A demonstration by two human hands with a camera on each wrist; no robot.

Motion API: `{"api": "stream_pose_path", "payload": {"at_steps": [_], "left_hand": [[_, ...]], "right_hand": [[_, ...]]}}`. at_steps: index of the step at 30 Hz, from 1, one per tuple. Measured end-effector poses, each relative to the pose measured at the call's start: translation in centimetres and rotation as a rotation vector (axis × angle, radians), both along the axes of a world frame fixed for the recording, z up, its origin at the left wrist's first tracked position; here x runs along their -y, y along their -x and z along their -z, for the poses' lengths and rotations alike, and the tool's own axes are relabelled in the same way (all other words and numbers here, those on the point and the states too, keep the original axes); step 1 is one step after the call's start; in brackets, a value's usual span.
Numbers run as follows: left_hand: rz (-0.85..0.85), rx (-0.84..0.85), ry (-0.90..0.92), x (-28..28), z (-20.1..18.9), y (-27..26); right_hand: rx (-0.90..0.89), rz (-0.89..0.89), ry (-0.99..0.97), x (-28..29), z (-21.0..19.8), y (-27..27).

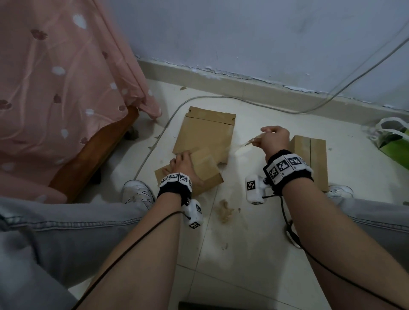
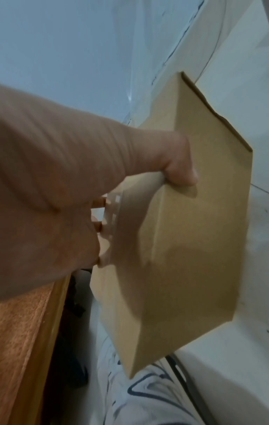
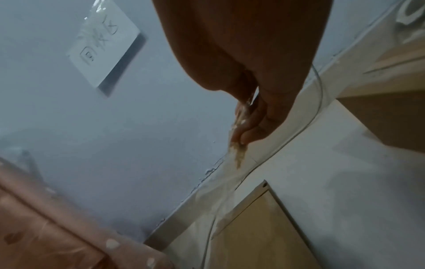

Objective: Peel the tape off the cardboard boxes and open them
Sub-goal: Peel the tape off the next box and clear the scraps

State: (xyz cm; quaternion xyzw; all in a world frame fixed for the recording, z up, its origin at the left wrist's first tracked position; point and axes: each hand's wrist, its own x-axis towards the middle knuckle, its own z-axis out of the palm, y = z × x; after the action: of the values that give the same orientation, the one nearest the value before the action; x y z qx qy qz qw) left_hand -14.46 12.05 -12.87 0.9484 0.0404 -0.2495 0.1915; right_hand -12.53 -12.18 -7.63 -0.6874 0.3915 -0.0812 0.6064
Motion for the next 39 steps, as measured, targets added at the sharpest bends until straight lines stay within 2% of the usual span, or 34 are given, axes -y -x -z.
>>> {"api": "stream_pose_path", "payload": {"at_steps": [6,10,23,28,31,34,37,39], "left_hand": [[-0.046,0.082,0.245,-0.3,-1.1,-0.6],[-0.022,0.029,0.352,-1.0,-1.1,0.1],[-0.073,0.039,0.466,-2.0,0.3,1.2],[-0.094,0.051,0.476,-2.0,0.9,1.8],[-0.107,0.066,0.496,-1.7,1.0,1.8],[-0.135,0.06,0.489,-2.3,1.3,1.9],[-0.223,0.024,0.491,-4.0,1.9,2.4],[-0.251,-0.001,0.485,-4.7,1.9,2.6]], "right_hand": [[0.045,0.141,-0.066,-0.5,-1.5,-0.2],[0.118,0.185,-0.216,0.0,-2.6,-0.4],[0.186,0.231,-0.185,-2.0,-2.7,-0.4],[0.142,0.207,-0.354,-0.8,-2.1,-0.5],[0.181,0.334,-0.272,-0.9,-2.4,-0.6],[0.227,0.382,-0.178,-1.2,-3.3,-0.8],[0.316,0.464,-0.049,2.1,-5.4,-1.8],[0.354,0.453,-0.076,5.1,-6.8,-2.5]]}}
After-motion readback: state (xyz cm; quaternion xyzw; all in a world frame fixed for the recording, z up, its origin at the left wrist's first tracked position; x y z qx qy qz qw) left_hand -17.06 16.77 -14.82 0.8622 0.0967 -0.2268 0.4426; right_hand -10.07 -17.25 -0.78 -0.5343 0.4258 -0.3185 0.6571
